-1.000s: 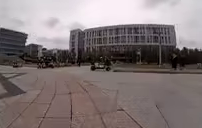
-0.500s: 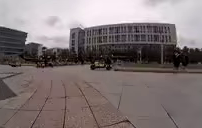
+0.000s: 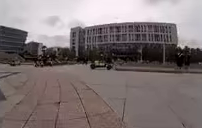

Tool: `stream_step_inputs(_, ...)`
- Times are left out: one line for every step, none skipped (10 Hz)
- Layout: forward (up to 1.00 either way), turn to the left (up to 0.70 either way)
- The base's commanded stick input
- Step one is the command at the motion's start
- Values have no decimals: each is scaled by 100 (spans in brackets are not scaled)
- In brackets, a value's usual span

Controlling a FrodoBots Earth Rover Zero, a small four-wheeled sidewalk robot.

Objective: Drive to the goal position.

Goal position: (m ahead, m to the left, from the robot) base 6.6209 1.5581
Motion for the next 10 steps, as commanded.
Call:
stream_step_inputs(60, 16)
stream_step_inputs(60, 16)
stream_step_inputs(60, 16)
stream_step_inputs(60, 16)
stream_step_inputs(60, 16)
stream_step_inputs(60, 16)
stream_step_inputs(60, 16)
stream_step_inputs(60, 16)
stream_step_inputs(60, 16)
stream_step_inputs(60, 16)
